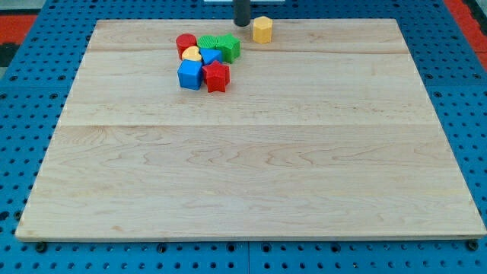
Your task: Place the hexagon into the group of blocks
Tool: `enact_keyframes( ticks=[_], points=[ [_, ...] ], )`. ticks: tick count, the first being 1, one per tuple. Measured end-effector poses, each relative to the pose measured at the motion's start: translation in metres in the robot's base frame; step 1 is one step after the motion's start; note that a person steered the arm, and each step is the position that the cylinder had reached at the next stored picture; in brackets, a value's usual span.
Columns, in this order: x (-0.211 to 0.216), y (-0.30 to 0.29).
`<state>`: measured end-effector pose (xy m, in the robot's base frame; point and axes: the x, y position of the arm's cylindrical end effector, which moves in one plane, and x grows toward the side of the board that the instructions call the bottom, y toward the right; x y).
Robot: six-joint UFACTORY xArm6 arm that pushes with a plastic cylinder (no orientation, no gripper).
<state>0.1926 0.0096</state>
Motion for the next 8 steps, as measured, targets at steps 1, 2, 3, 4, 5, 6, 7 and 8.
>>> enact_keyframes(
  ticks=[1, 2, 3, 4, 5, 6, 7, 8],
  points=[
    [0.0, 0.068],
    [0.024, 0.102],
    [0.045, 0.099],
    [0.017, 0.123],
    [0.0, 0.092],
    [0.01, 0.046],
    [0.049, 0.034],
    [0.072, 0.034]
  ],
)
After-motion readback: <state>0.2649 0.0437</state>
